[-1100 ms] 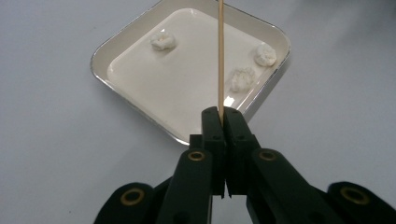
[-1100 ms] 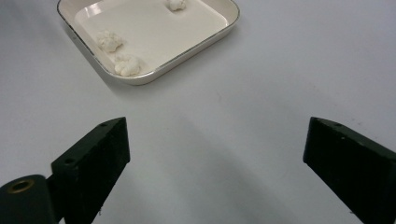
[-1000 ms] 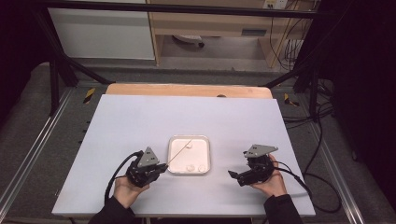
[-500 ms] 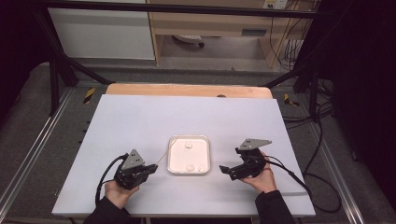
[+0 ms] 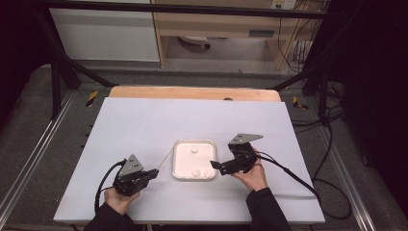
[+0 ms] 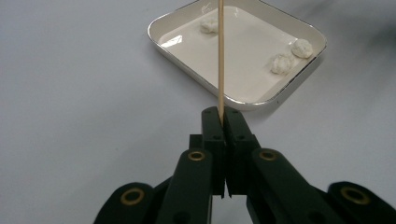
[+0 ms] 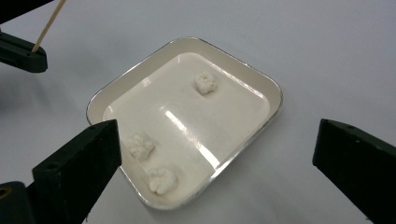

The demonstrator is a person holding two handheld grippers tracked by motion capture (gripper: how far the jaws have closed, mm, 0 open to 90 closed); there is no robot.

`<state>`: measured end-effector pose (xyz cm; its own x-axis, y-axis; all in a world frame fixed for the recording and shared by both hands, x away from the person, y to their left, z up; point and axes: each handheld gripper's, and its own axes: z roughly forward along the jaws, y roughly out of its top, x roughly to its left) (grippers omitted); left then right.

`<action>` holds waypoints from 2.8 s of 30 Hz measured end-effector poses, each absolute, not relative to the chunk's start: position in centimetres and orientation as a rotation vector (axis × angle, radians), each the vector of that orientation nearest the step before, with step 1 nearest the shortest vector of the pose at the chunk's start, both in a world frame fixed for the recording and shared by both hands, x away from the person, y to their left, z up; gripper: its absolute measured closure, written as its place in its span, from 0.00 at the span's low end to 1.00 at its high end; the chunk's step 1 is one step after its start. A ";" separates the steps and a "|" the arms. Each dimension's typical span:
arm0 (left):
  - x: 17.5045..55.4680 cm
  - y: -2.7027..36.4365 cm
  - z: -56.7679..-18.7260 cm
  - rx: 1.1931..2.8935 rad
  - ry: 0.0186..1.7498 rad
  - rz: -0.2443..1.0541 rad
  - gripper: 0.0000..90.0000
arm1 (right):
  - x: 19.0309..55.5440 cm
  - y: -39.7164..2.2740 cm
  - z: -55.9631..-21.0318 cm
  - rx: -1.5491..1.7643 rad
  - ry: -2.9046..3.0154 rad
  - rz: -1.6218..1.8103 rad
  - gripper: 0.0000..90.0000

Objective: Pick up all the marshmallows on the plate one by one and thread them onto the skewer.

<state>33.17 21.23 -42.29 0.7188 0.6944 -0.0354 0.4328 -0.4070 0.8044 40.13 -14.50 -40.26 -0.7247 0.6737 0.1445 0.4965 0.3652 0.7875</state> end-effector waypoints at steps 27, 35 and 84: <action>33.3 21.1 -42.6 2.071 0.860 0.385 0.98 | 45.2 -7.2 -42.2 0.988 2.496 1.139 0.26; 33.3 21.0 -42.7 2.078 0.856 0.381 0.98 | 45.8 -6.5 -43.2 0.958 2.504 1.114 0.43; 33.1 20.6 -42.7 2.074 0.840 0.380 0.98 | 45.6 -7.9 -41.9 0.977 2.524 1.245 0.82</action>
<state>33.12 20.62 -42.73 0.7289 0.6839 -0.0316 0.4271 -0.4182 0.8017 45.57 -7.91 -41.93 -0.7732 0.6196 0.1348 0.4841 0.4396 0.7566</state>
